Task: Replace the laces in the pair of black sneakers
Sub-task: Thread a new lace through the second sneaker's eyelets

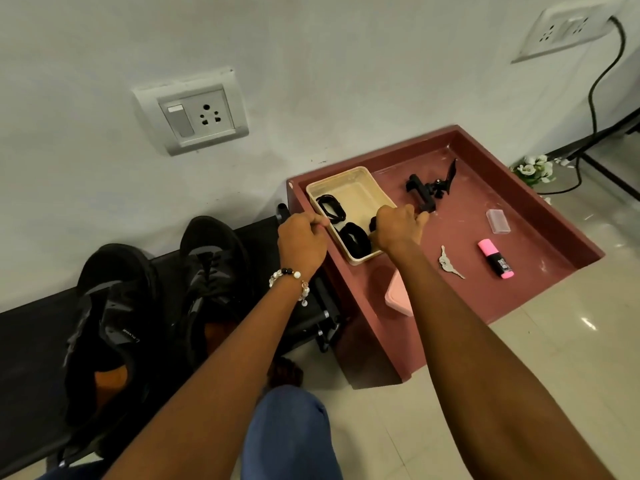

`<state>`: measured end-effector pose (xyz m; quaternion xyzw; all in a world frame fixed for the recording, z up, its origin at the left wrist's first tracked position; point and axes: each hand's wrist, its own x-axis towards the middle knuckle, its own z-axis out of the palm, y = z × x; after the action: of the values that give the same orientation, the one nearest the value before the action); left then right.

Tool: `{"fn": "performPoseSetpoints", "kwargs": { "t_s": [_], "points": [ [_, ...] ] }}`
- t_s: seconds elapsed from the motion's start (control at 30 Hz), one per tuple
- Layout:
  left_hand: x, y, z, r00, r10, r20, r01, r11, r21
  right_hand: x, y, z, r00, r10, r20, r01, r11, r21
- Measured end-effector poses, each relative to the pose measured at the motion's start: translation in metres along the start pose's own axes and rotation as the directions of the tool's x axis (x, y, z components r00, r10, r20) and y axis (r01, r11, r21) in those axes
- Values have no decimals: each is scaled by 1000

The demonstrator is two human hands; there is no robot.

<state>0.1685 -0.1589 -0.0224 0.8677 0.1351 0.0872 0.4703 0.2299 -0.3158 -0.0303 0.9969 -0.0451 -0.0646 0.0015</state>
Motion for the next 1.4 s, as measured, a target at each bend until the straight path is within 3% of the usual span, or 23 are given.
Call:
{"fn": "performPoseSetpoints", "kwargs": {
  "t_s": [0.07, 0.17, 0.27, 0.37, 0.47, 0.63, 0.83, 1.07, 1.2, 1.3, 1.4],
  "points": [
    [-2, 2, -2, 1000, -13, 3, 13, 1000, -16, -3, 2, -1, 1000, 8, 1, -8, 997, 70],
    [-6, 7, -10, 1000, -26, 11, 26, 999, -47, -5, 5, -9, 993, 115, 20, -114, 927, 357],
    [-7, 13, -16, 998, -58, 29, 61, 991, -118, -7, 9, -24, 981, 189, 37, -166, 734, 658],
    [-13, 29, -29, 998, -44, 43, 52, 980, -191, -26, 5, -55, 985, 173, 0, -92, 525, 846],
    [-22, 53, -48, 998, 28, 64, -15, 979, -206, -49, -6, -92, 991, 81, -108, 71, 364, 929],
    [-32, 73, -90, 993, 102, 52, -92, 982, -163, -98, -34, -155, 973, -115, -200, 217, 159, 963],
    [-64, 71, -172, 996, 76, -39, -83, 968, -237, -160, -76, -197, 944, -300, -136, 138, -16, 990],
    [-127, 35, -262, 997, -56, -57, 26, 900, -435, -220, -125, -192, 915, -404, 8, -50, -95, 994],
    [-148, 11, -302, 973, -214, -83, 117, 773, -623, -240, -150, -177, 904, -423, 64, -129, -125, 984],
    [-153, -5, -330, 942, -320, -105, 137, 649, -749, -244, -174, -160, 892, -447, 64, -44, 56, 997],
    [-148, -15, -346, 911, -384, -150, 169, 680, -714, -236, -196, -139, 875, -485, -8, 234, 409, 882]
  ]
}}
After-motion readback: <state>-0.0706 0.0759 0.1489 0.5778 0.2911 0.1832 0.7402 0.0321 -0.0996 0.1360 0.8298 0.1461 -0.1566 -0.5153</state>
